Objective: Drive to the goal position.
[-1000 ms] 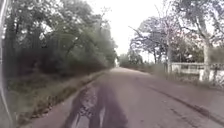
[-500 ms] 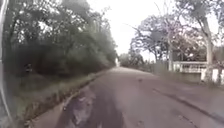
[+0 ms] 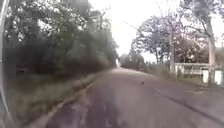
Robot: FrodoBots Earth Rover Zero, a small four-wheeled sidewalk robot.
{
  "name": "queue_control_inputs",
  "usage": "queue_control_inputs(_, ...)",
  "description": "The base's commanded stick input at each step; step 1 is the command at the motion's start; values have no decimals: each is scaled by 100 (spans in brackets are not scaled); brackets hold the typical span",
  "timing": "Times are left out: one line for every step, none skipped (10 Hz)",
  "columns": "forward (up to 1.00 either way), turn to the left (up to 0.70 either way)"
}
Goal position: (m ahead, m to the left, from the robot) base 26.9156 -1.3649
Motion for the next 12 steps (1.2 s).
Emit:
queue_control_inputs(70, 0)
queue_control_inputs(70, 0)
queue_control_inputs(70, 0)
queue_control_inputs(70, 0)
queue_control_inputs(70, 0)
queue_control_inputs(70, 0)
queue_control_inputs(70, 0)
queue_control_inputs(70, 0)
queue_control_inputs(70, 0)
queue_control_inputs(70, 0)
queue_control_inputs(70, 0)
queue_control_inputs(70, 0)
